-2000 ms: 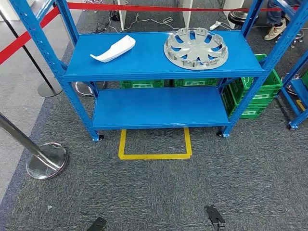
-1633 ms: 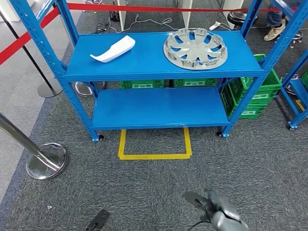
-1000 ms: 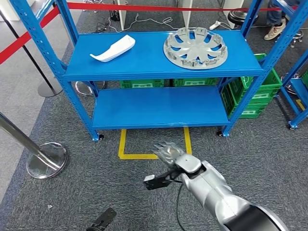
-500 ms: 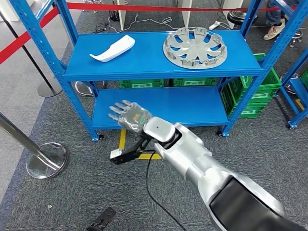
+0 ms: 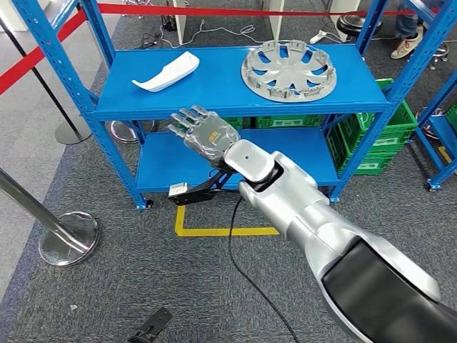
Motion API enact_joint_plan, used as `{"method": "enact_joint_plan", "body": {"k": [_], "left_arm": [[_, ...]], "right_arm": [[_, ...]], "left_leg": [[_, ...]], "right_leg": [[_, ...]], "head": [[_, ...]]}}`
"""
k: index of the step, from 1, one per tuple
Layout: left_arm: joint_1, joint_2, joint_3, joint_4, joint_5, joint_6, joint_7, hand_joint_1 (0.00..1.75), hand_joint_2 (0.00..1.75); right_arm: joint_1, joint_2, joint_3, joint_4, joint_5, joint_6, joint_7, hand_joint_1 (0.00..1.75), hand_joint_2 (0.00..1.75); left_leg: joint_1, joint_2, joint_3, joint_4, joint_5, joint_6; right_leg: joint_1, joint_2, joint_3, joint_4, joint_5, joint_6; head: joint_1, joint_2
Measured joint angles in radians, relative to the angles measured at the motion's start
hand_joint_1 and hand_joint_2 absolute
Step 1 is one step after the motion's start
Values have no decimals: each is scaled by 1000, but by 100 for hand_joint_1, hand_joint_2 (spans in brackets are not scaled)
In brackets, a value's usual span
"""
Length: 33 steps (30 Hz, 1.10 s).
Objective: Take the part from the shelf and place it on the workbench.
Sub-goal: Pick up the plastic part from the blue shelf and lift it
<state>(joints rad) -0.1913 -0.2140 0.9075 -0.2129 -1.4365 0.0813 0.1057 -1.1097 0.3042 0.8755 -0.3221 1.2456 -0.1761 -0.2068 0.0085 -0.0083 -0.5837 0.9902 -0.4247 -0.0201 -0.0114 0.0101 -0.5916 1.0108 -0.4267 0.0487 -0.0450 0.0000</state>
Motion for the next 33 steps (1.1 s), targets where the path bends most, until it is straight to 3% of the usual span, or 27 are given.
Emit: {"method": "enact_joint_plan", "body": {"k": [6,13,20,23,27,33], "left_arm": [[-1,0,0,0,215,0,0,0,175],[-1,1,0,0,229,-9,-22,0,175],[-1,3,0,0,228,-2,-60,0,175],[1,6,0,0,228,-4,-61,0,175],[10,10,0,0,228,-5,-63,0,175],[11,14,0,0,228,-6,-64,0,175]], "right_arm": [[-4,-2,0,3,0,-1,0,0,175],[-29,-31,-8,8,-11,-25,71,0,175],[-62,-143,-74,27,-76,23,193,0,175],[-48,-214,-126,41,-121,49,268,0,175],[-10,-295,-184,57,-142,45,296,0,175],[24,-349,-227,70,-146,57,358,0,175]], "left_leg": [[0,0,0,0,0,0],[0,0,0,0,0,0],[-1,0,0,0,1,1],[-1,-2,0,0,0,1],[-1,-2,-1,0,0,1],[-1,0,-1,0,0,1]], "right_leg": [[0,0,0,0,0,0],[0,-1,0,0,0,0],[-1,-1,1,-1,1,1],[-1,-2,1,-2,1,1],[-1,-1,1,-2,2,2],[-1,-1,-1,-2,2,2]], "head": [[0,0],[0,0],[0,0],[0,0],[0,0],[0,0]]}}
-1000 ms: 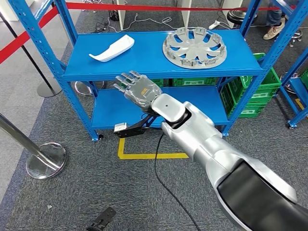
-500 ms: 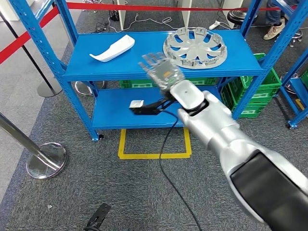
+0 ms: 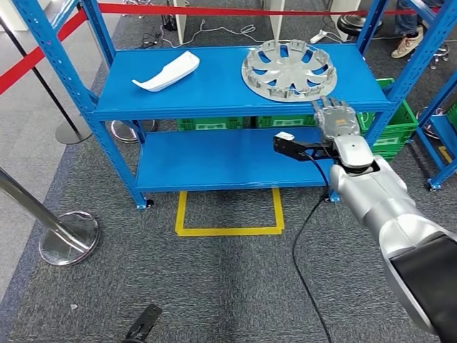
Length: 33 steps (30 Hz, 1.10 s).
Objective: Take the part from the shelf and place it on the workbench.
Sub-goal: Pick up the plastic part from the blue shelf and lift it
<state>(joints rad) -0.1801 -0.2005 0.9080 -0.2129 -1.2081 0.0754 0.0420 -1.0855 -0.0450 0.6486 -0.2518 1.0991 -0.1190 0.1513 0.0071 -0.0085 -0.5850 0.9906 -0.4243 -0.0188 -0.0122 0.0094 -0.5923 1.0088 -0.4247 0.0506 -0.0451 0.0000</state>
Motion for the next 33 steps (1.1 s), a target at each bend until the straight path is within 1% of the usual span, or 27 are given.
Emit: {"method": "enact_joint_plan", "body": {"k": [4,6,12,15,19,22,27,30,33], "left_arm": [[2,2,1,0,0,-1,0,0,175],[3,3,4,0,0,-2,0,0,175],[4,6,8,0,0,-8,2,0,175],[3,8,8,0,0,-10,2,0,175],[3,8,10,0,0,-12,2,0,175],[3,8,12,0,0,-12,0,0,175],[4,8,15,0,0,-8,-7,0,175],[4,7,16,0,0,-7,-7,0,175],[4,7,16,0,0,-6,-7,0,175]], "right_arm": [[24,-36,-29,5,-7,-4,21,0,175],[37,-53,-42,9,-9,9,34,0,175],[73,-81,-77,20,-12,121,77,0,175],[90,-83,-83,21,2,134,63,0,175],[106,-75,-82,21,33,124,17,0,175],[115,-58,-80,18,61,72,-33,0,175],[120,-10,-77,0,103,-104,-148,0,175],[120,22,-76,-14,121,-176,-188,0,175],[120,48,-72,-26,131,-211,-208,0,175]], "left_leg": [[0,0,-1,0,0,0],[0,0,-1,0,0,0],[0,0,-1,0,0,0],[0,0,-1,0,0,0],[0,0,-1,0,0,0],[1,0,-2,0,0,0],[1,0,-2,0,1,0],[1,0,-2,0,1,1],[1,0,-2,0,1,1]], "right_leg": [[0,-1,0,0,0,0],[0,0,0,0,0,0],[-1,0,0,0,0,0],[0,0,0,0,0,0],[0,0,0,0,0,0],[0,0,0,1,0,0],[0,0,0,1,0,0],[0,-1,0,1,0,0],[0,-1,0,1,0,0]], "head": [[0,0],[0,0],[0,0],[0,0],[0,0],[0,0],[0,0],[0,0],[0,0]]}}
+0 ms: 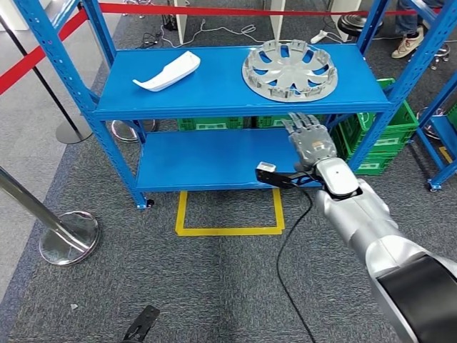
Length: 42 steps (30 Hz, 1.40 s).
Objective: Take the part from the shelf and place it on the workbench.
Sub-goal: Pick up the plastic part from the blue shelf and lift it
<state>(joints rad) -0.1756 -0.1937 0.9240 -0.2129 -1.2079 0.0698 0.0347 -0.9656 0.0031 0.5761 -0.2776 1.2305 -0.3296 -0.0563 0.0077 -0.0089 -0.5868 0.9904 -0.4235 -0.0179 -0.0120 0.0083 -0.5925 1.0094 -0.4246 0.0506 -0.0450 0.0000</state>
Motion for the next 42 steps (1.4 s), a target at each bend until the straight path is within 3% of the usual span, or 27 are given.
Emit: {"method": "enact_joint_plan", "body": {"k": [9,16,36,42], "left_arm": [[2,0,1,0,0,0,0,0,175],[2,-1,1,0,0,0,0,0,175],[3,-1,1,0,0,0,0,0,175],[3,-1,1,0,0,-3,0,0,175]], "right_arm": [[1,27,7,-12,4,-7,-9,0,175],[9,34,10,-12,21,109,32,0,175],[14,34,11,-12,21,120,37,0,175],[17,29,7,-4,17,189,102,0,175]], "left_leg": [[-1,0,0,0,0,0],[0,0,0,0,0,0],[0,0,0,0,0,0],[0,0,0,0,0,0]], "right_leg": [[-1,0,0,0,0,0],[0,0,0,0,0,0],[0,0,0,0,0,0],[0,0,-1,-1,0,0]], "head": [[0,0],[0,0],[0,0],[0,0]]}}
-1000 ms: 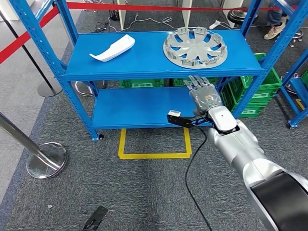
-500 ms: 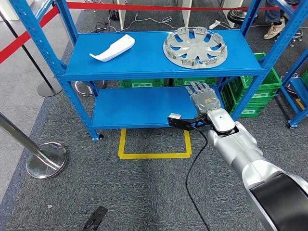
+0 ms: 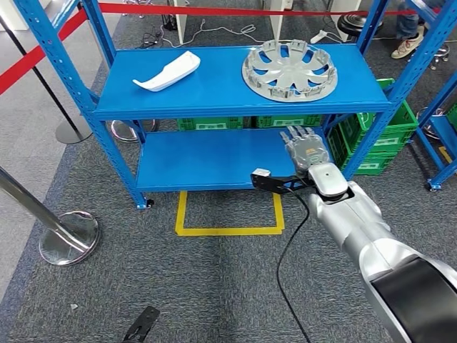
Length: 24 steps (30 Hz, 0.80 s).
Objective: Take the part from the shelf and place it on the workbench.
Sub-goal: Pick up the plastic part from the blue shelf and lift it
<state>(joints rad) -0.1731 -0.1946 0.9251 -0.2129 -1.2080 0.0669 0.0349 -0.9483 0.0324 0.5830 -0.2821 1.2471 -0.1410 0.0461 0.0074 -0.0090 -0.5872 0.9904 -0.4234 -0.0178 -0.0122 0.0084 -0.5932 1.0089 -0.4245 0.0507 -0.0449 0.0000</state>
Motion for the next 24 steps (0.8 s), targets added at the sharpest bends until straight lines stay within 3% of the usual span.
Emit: {"method": "enact_joint_plan", "body": {"k": [3,7,12,24], "left_arm": [[0,0,0,0,0,0,1,0,175],[0,0,0,0,0,-1,1,0,0],[0,0,6,0,0,-14,-1,0,0],[-1,3,27,0,0,-46,-7,0,0]], "right_arm": [[6,-12,-13,7,-12,36,30,0,175],[12,-25,-31,11,-22,36,22,0,175],[4,-15,-41,9,-15,5,-58,0,175],[-22,28,-39,-2,4,28,-89,0,175]], "left_leg": [[0,0,0,0,0,0],[0,0,0,0,0,0],[0,0,0,0,0,0],[-7,-1,-2,3,-2,5]], "right_leg": [[0,0,0,0,0,0],[0,1,0,0,0,0],[0,1,0,0,0,0],[-7,0,1,-2,2,5]], "head": [[0,0],[0,0],[0,0],[0,0]]}}
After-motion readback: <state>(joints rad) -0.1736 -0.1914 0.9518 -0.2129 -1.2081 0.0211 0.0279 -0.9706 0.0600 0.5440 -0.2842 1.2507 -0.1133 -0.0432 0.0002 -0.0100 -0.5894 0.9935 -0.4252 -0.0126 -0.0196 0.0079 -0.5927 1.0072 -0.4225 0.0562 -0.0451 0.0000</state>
